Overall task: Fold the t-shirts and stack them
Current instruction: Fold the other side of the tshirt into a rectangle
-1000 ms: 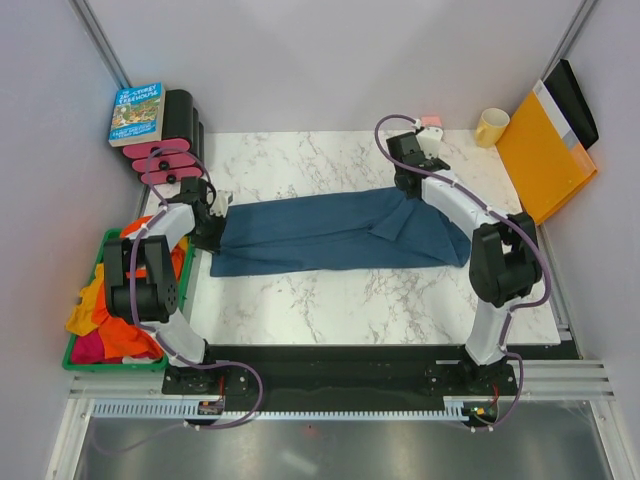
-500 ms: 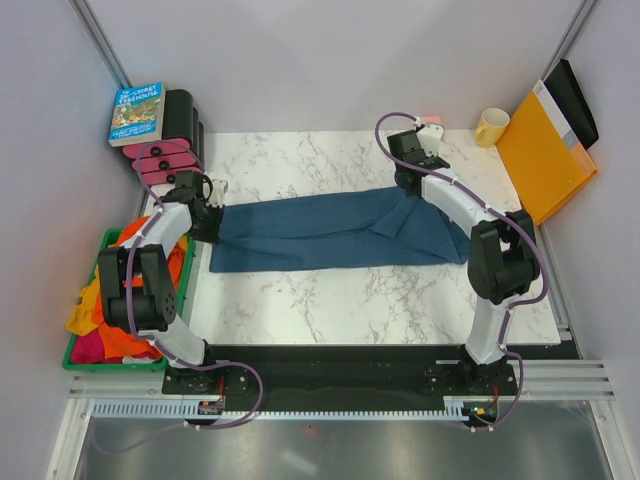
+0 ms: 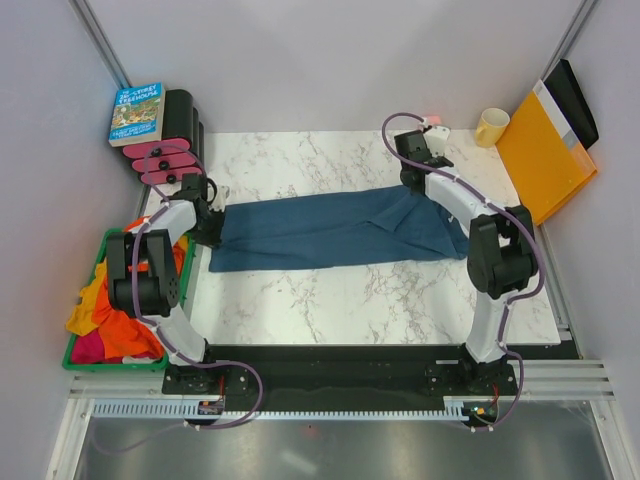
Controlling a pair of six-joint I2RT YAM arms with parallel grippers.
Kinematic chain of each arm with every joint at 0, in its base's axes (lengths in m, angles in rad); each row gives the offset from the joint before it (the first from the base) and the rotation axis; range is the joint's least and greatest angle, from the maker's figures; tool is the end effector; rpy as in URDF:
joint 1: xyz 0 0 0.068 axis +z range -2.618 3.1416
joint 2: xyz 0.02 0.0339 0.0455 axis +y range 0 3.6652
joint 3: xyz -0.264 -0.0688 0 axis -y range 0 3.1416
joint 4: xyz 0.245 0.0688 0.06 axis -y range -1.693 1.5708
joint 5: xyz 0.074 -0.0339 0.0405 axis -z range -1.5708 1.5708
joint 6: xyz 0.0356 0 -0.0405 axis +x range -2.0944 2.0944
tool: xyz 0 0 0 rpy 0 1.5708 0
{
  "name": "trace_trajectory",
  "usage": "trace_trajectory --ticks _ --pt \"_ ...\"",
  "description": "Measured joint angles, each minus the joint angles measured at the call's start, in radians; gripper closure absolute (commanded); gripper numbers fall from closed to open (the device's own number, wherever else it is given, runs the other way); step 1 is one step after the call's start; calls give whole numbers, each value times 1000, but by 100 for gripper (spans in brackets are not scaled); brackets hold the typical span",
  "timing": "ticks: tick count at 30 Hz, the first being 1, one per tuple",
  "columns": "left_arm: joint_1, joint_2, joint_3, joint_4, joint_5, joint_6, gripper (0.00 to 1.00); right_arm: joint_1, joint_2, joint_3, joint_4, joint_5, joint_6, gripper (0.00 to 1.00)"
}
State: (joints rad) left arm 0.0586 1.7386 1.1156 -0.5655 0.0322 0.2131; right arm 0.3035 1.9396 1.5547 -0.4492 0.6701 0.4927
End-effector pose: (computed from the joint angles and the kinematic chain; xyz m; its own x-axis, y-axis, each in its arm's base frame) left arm 0.3384 0.0187 0.1779 -0.9151 0.1581 -0.3709 0.1504 0.9874 0.0497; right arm 0.4200 0.1084 0.2479 -0.5452 0.2177 -0.8095 0.4788 0.8736 -0.0875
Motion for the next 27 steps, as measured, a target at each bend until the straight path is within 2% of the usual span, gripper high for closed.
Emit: trace_trajectory --ticks 12,24,26,27 --pt "0 63 47 0 -7 0 98 -16 93 33 3 -3 -1 100" --pt "0 71 60 45 -19 -7 98 -19 120 66 40 -10 -2 100" --pt "0 72 63 44 -20 -7 91 -19 134 74 46 -10 -2 100" --pt "0 75 66 44 -20 -8 80 -19 140 76 47 -11 -2 89"
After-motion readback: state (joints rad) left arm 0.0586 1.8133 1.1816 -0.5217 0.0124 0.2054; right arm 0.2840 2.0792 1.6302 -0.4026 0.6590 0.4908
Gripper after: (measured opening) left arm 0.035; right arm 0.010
